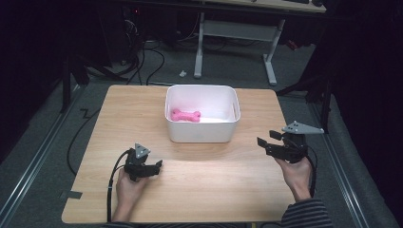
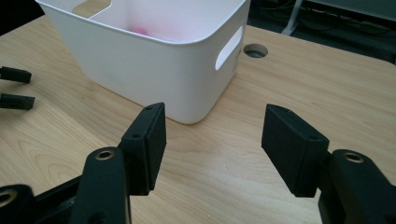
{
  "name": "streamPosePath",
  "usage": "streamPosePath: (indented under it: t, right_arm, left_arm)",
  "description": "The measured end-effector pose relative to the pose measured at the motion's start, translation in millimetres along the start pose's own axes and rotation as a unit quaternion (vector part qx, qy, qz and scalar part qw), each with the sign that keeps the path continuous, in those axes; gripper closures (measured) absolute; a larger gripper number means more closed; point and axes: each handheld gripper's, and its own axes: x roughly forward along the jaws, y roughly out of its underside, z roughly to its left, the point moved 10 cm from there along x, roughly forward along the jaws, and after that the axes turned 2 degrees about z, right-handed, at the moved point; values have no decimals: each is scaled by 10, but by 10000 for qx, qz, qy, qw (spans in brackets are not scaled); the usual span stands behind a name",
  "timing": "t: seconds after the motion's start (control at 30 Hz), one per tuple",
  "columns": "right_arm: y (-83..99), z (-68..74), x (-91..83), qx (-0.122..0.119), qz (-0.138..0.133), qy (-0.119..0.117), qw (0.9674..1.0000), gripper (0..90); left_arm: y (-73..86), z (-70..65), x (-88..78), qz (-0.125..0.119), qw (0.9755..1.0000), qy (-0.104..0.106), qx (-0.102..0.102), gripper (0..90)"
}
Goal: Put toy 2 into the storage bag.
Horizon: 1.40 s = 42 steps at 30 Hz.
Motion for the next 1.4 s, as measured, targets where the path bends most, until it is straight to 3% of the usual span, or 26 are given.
streamPosePath:
  t: [0.33, 0.87, 1.17, 1.4]
  right_arm:
    - [350, -81, 153, 321, 163, 43, 9993, 408]
    - [736, -76, 493, 548, 430, 45, 9976, 408]
    - [948, -92, 722, 517, 616, 167, 9966, 407]
    - [1086, -139, 855, 414, 776, 405, 9953, 398]
  left_arm:
    - [0, -1, 0, -3, 10000, -3, -5, 226]
    - [0, -1, 0, -2, 10000, -3, -6, 225]
    - [0, -1, -1, -1, 10000, -3, -3, 225]
    - [1, -1, -1, -1, 10000, -3, -3, 225]
